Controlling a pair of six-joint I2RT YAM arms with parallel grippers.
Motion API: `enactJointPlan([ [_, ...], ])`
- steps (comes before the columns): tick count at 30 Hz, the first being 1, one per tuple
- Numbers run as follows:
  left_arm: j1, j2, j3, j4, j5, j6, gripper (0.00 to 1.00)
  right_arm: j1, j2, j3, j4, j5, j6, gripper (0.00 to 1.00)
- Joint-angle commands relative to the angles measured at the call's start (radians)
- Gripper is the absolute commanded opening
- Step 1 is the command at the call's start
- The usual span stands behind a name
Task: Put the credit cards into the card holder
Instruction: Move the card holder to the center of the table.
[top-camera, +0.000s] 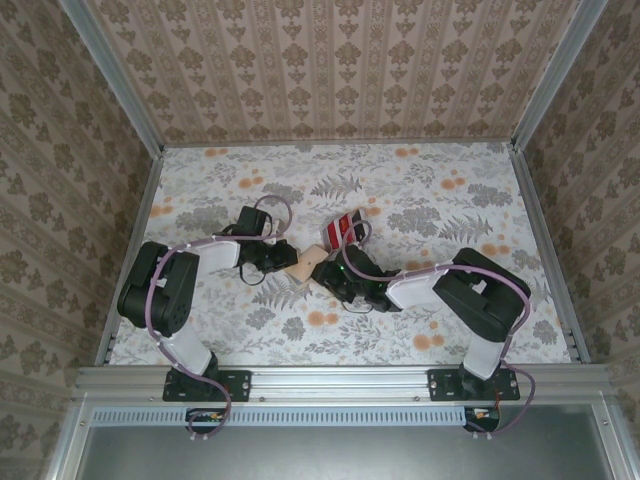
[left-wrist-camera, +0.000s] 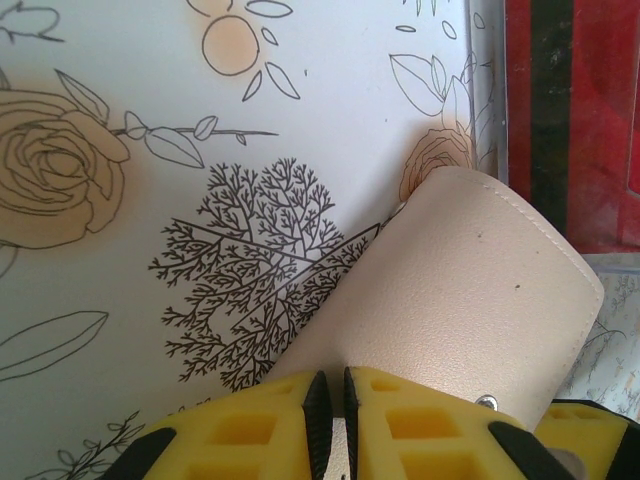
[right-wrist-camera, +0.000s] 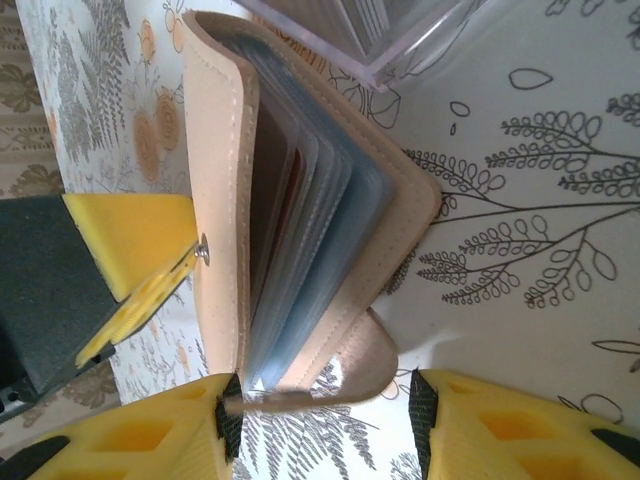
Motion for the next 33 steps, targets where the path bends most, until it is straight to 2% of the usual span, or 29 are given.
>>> enactJointPlan([
  [1,-0.050,0.111,-0.076,-0.058,-0.040,-0.007,0.18,0.010,0.048,0.030,0.019,0.016,0.037,0.51],
  [4,-0.052,0.110,-0.077,-0.056,-0.037,-0.007,0.18,0.008,0.055,0.035,0.006,0.022,0.026,0.44],
  [8,-0.050,0.096,-0.099,-0.059,-0.038,-0.008,0.18,0.002,0.013,0.030,-0.069,0.038,-0.030,0.18],
  [9,-0.050,0.089,-0.106,-0.060,-0.038,-0.011,0.18,0.001,-0.009,0.037,-0.119,0.045,-0.060,0.15],
  [15,-0.050,0.044,-0.154,-0.077,-0.038,-0.026,0.19,-0.041,-0.094,0.139,-0.489,0.013,-0.297,0.11],
  [19,-0.132,0.017,-0.157,-0.119,-0.033,-0.048,0.23,-0.081,-0.065,0.255,-0.778,-0.022,-0.510,0.11],
  [26,-0.273,-0.095,-0.121,-0.238,-0.056,-0.101,0.35,-0.174,-0.052,0.257,-0.919,-0.127,-0.765,0.11],
  [33,-0.268,-0.193,-0.043,-0.376,-0.112,-0.062,0.39,-0.261,-0.087,0.235,-0.961,-0.127,-0.920,0.12],
])
